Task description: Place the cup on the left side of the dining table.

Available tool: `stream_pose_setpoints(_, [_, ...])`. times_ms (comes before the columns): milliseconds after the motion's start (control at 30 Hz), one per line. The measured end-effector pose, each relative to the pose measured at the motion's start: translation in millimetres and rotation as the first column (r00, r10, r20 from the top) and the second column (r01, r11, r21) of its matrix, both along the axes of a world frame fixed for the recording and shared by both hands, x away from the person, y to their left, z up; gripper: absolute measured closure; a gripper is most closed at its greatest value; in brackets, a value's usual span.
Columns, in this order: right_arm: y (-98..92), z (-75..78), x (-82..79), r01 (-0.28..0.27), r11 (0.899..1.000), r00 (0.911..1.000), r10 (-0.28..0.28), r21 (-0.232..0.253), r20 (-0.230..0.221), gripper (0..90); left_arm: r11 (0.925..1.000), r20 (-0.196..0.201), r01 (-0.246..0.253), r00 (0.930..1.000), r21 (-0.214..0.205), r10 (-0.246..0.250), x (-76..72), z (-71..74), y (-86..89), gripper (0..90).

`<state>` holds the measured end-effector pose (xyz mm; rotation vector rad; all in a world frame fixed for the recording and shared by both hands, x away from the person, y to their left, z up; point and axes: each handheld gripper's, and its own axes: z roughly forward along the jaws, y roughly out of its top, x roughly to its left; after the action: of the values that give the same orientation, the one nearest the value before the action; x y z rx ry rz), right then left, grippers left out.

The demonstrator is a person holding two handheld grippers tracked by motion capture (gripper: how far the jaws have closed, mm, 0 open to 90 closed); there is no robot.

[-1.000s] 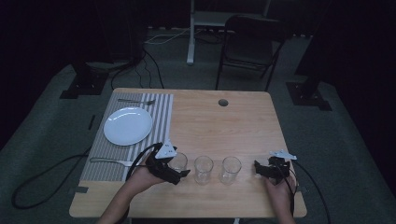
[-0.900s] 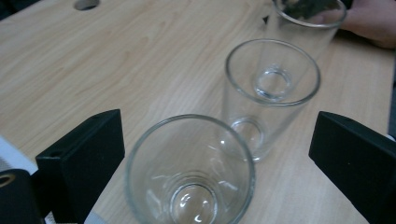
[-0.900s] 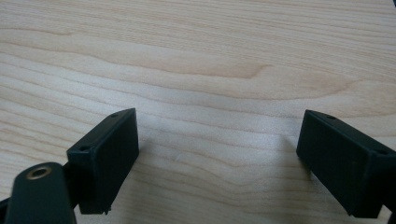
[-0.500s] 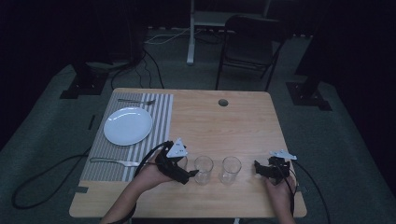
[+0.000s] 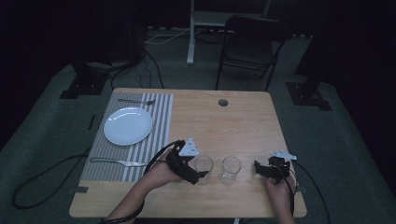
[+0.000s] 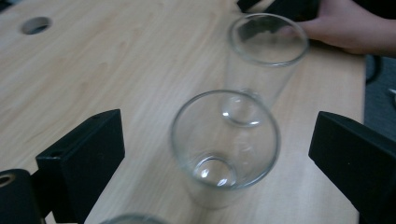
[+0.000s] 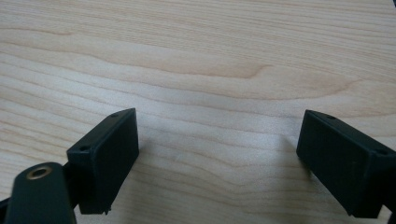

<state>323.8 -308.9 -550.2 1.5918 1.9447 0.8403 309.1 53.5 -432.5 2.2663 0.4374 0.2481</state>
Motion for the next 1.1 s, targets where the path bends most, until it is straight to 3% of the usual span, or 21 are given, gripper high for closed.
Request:
stream_pose_setpoints(133, [0.0, 0.0, 0.0, 0.000, 1.000, 1.0000, 0.000, 0.000, 0.000, 12.5, 0.9993, -0.022, 0.037, 0.9991, 0.011, -0.037, 1.2, 1.1, -10.9, 3.9])
stream_pose_setpoints(367, [-0.1, 0.0, 0.1, -0.001, 1.000, 1.0000, 0.001, 0.000, 0.001, 12.5, 0.9978, -0.013, 0.042, 0.9991, 0.051, -0.041, 3.3, 2.9, -30.1, 3.9])
stream_pose_setpoints(467, [0.0, 0.0, 0.0, 0.000, 1.000, 1.0000, 0.000, 0.000, 0.000, 12.4, 0.9970, -0.029, 0.064, 0.9976, 0.045, -0.063, 3.7, 3.9, -38.0, 4.0])
stream_pose_setpoints(567, [0.0, 0.0, 0.0, 0.000, 1.000, 1.0000, 0.000, 0.000, 0.000, 12.5, 0.9961, -0.020, 0.070, 0.9974, 0.054, -0.069, 2.8, 3.6, -45.1, 4.0])
stream_pose_setpoints(767, [0.0, 0.0, 0.1, 0.000, 1.000, 1.0000, 0.000, 0.000, 0.000, 12.5, 0.9902, -0.030, 0.087, 0.9960, 0.109, -0.084, 4.5, 3.9, -67.8, 3.9])
stream_pose_setpoints(933, [-0.1, 0.0, 0.1, -0.001, 1.000, 1.0000, 0.001, 0.000, 0.000, 12.5, 0.9855, -0.033, 0.086, 0.9961, 0.147, -0.082, 4.4, 2.9, -76.9, 4.0])
stream_pose_setpoints(1100, [0.0, 0.0, 0.0, 0.000, 1.000, 1.0000, 0.000, 0.000, 0.000, 12.5, 0.9750, -0.062, 0.094, 0.9946, 0.201, -0.083, 8.4, 0.3, -89.6, 4.0])
